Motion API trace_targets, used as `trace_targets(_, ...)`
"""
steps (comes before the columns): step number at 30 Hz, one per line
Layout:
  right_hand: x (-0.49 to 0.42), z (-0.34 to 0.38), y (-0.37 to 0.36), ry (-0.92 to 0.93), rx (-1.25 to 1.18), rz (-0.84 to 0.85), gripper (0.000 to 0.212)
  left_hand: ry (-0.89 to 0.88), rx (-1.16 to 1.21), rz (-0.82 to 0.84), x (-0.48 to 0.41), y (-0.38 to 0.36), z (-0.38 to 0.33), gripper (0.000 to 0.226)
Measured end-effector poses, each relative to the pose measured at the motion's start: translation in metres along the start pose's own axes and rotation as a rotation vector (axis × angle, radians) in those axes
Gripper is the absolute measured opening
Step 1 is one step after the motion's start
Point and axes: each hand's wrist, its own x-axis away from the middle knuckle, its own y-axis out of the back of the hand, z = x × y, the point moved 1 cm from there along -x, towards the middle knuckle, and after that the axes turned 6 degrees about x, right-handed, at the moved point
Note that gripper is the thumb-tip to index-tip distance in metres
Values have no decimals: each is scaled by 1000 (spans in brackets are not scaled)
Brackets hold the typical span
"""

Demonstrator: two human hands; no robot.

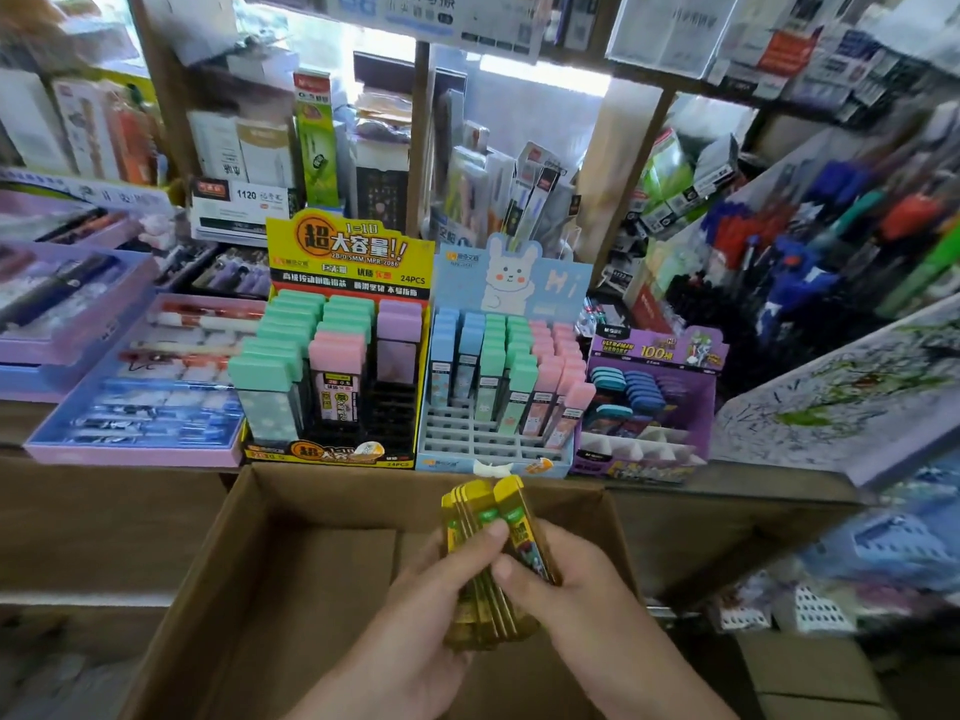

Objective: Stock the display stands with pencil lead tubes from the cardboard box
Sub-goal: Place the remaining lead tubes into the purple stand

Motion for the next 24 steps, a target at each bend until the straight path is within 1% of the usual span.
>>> trace_targets(4, -5, -10, 2, -48, -125, -7, 31, -64, 19, -38, -2, 0, 0, 36)
trace_targets(6, -7, -11, 2, -62, -202, -35, 32, -75, 32, -60, -2, 1, 0, 34)
trace_targets(8, -9, -10, 4, -66, -221, -135, 37, -87, 30, -90, -2, 1, -1, 27)
trace_targets(10, -10, -10, 10, -71, -168, -253, 36, -118, 14, -139, -3, 3, -1, 20)
trace_targets(11, -11, -10, 13, -82, -142, -286, 34, -130, 5, -154, -4, 4, -2, 20)
trace_targets(14, -11, -6, 24, -89, -131, -307, 31, -154, -10, -152, -5, 5, -2, 34)
trace_targets(16, -9, 0, 32, -41, -128, -292, 26, -169, -27, -141, -5, 7, -3, 43)
trace_targets(18, -7, 5, 42, 41, -92, -286, 21, -167, -71, -122, -5, 8, -4, 47)
trace_targets(20, -4, 10, 56, 129, 9, -377, 23, -149, -106, -98, -5, 8, -3, 46)
trace_targets(22, -1, 13, 72, 192, 76, -491, 30, -130, -135, -67, -4, 7, -2, 47)
trace_targets(24, 3, 17, 90, 242, 144, -564, 29, -131, -169, -48, -2, 8, -1, 49)
